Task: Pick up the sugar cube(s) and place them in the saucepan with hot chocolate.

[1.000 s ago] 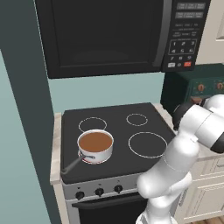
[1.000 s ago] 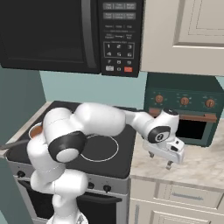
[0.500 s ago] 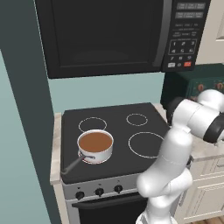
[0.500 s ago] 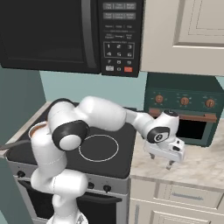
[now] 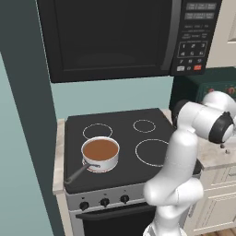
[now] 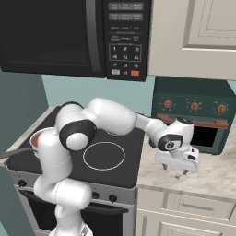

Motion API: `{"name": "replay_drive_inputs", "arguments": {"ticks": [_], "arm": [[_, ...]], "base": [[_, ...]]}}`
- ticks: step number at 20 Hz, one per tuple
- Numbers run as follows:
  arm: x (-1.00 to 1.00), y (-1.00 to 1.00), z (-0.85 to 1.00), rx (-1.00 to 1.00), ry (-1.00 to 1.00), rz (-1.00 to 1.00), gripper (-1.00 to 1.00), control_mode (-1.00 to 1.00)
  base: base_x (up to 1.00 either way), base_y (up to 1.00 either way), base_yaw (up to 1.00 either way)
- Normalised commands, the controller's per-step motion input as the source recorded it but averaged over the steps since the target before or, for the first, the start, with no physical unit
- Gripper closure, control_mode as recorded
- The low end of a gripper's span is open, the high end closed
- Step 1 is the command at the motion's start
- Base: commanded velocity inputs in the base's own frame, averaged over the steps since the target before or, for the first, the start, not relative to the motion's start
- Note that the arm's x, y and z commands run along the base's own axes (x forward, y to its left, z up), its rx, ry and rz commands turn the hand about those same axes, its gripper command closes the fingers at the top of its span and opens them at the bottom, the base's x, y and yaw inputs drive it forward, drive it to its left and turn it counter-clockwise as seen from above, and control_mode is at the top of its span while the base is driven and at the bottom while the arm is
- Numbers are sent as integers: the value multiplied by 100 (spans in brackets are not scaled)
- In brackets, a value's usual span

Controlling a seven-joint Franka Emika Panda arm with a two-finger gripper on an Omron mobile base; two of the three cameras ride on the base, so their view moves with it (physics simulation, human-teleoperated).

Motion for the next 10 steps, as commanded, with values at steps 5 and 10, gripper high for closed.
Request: {"name": "replay_drive_inputs", "arguments": {"ticks": [5, 10], "arm": [[18, 0, -5, 0, 0, 2, -100, -100], [33, 0, -24, 0, 1, 0, -100, -100]], "base": [[0, 0, 0], [0, 0, 0]]}}
